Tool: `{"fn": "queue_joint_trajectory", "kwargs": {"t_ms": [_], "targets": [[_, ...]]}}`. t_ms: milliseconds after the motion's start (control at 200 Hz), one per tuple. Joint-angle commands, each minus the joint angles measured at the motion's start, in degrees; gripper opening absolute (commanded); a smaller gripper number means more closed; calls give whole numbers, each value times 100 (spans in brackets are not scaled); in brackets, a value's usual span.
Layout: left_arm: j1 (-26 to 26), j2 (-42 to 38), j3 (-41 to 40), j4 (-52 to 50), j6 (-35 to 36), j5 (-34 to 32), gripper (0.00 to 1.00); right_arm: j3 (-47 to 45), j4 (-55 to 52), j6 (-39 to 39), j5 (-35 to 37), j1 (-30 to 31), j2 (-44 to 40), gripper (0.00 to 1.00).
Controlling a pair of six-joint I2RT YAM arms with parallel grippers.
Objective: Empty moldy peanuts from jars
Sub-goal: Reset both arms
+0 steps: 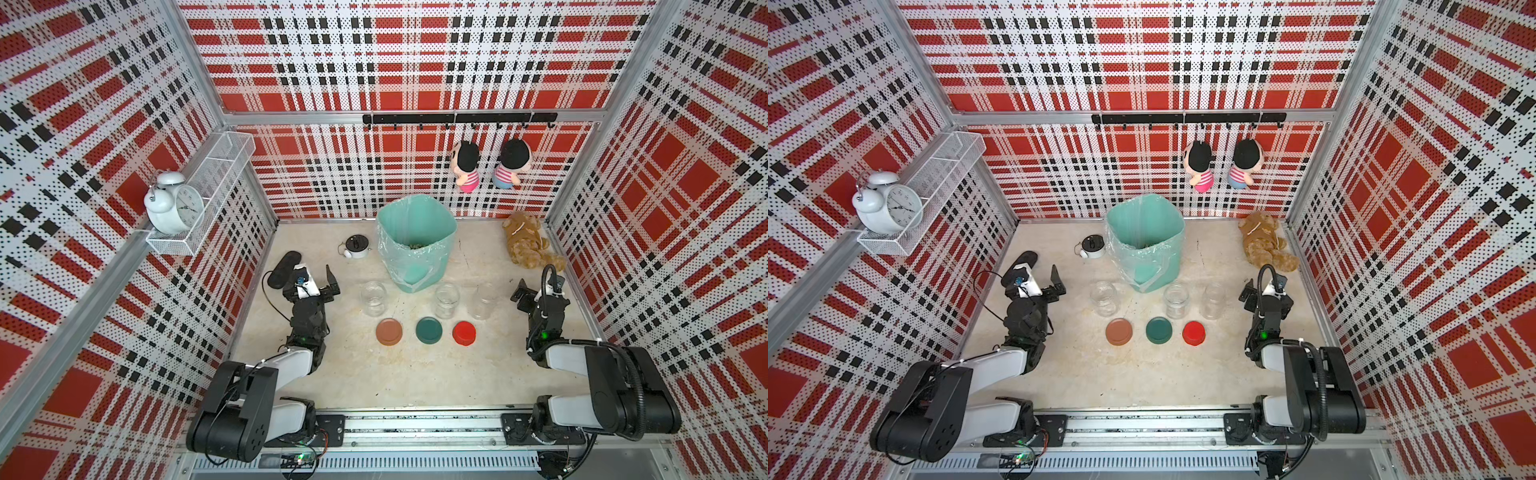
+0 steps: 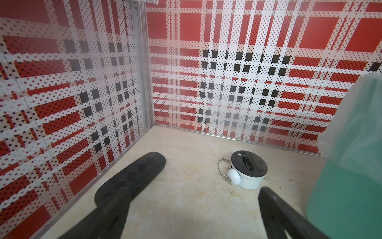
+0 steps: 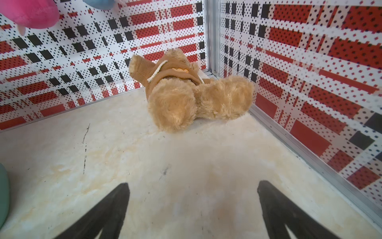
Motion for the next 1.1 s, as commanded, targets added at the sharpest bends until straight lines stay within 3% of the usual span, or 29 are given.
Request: {"fn": "queue_joint_trajectory", "kwargs": {"t_ms": [0,261,361,411,476,561,912,1097], "targets": [[-36,-101,0,-16,-50,-86,98,58,598,-249,-90,-49,178,100],[180,-129,-20,-42,-154,43,98,325,506,-625,-180,191,464,100],[181,9,-34,342,-2,63,98,180,1112,-840,-170,352,815,100],[204,82,19,390,4,47,98,-55,1910,-925,-61,382,1021,100],[280,181,123,382,-52,88,98,-78,1523,-763,42,379,806,100],[367,249,231,229,-157,42,98,-76,1821,-862,92,398,987,100],[424,-361,-387,-220,-248,-136,98,2,1659,-870,161,432,954,100],[661,208,-787,1207,-189,-17,98,7,1638,-861,169,432,953,100]]}}
